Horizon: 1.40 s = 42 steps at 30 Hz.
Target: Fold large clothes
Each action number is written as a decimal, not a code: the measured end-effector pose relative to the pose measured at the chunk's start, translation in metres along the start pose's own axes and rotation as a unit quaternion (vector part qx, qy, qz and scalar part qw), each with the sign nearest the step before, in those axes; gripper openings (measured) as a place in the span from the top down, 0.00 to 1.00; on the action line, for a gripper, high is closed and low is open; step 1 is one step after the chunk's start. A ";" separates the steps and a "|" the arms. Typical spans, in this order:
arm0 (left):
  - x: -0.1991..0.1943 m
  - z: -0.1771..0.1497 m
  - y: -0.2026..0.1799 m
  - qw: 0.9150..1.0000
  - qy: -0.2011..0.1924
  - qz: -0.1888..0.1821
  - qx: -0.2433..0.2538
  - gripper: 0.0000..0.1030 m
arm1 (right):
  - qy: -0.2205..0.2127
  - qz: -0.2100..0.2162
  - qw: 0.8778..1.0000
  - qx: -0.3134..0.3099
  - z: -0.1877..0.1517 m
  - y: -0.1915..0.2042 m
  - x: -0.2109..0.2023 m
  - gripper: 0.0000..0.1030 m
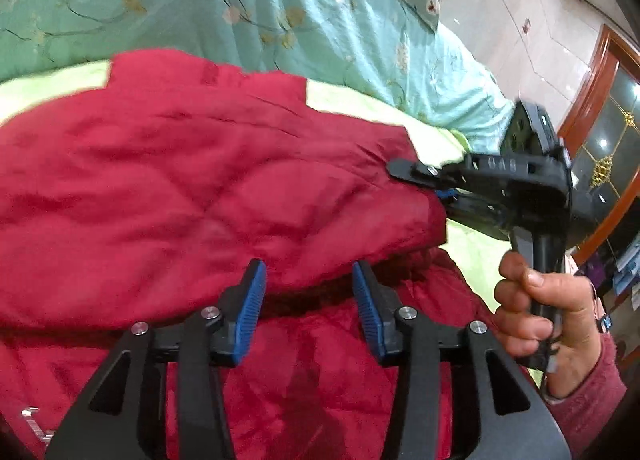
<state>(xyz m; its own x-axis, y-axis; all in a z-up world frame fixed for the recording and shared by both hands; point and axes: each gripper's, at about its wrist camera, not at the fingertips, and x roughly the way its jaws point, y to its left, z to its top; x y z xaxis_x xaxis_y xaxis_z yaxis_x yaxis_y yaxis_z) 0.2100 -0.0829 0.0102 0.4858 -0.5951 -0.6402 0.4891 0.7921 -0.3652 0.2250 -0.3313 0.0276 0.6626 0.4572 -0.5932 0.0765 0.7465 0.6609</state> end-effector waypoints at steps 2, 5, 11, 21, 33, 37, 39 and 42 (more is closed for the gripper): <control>-0.014 0.006 0.012 1.000 -0.013 0.016 -0.008 0.58 | -0.011 -0.021 1.000 -0.014 0.000 -0.001 -0.005 0.92; -0.026 0.019 0.038 0.998 -0.026 0.044 -0.031 0.58 | -0.008 -0.044 0.999 -0.027 -0.001 -0.006 -0.002 0.92; -0.022 0.033 0.095 0.993 -0.021 0.088 -0.080 0.58 | 0.001 -0.085 0.995 -0.054 -0.008 -0.011 0.016 0.91; 0.011 0.022 0.107 0.991 0.009 0.109 -0.082 0.58 | -0.092 -0.136 0.980 -0.114 -0.012 0.032 -0.031 0.74; 0.000 0.021 0.105 0.991 0.009 0.111 -0.072 0.58 | 0.030 -0.182 0.970 -0.159 -0.030 0.019 0.053 0.71; -0.026 0.019 0.112 0.991 -0.019 0.100 -0.089 0.58 | 0.030 -0.191 0.967 -0.164 -0.028 0.016 0.057 0.71; -0.034 0.018 0.123 0.989 -0.027 0.103 -0.104 0.58 | 0.029 -0.193 0.967 -0.165 -0.029 0.016 0.060 0.71; -0.022 0.014 0.138 0.988 0.004 0.106 -0.113 0.58 | 0.032 -0.187 0.970 -0.153 -0.026 0.015 0.057 0.71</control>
<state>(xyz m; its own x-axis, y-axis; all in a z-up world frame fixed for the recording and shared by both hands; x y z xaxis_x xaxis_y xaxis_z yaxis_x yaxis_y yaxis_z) 0.2774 0.0380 -0.0164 0.5539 -0.4124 -0.7233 0.2028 0.9094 -0.3632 0.2451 -0.2812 -0.0080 0.5826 0.1476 -0.7992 0.0713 0.9703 0.2312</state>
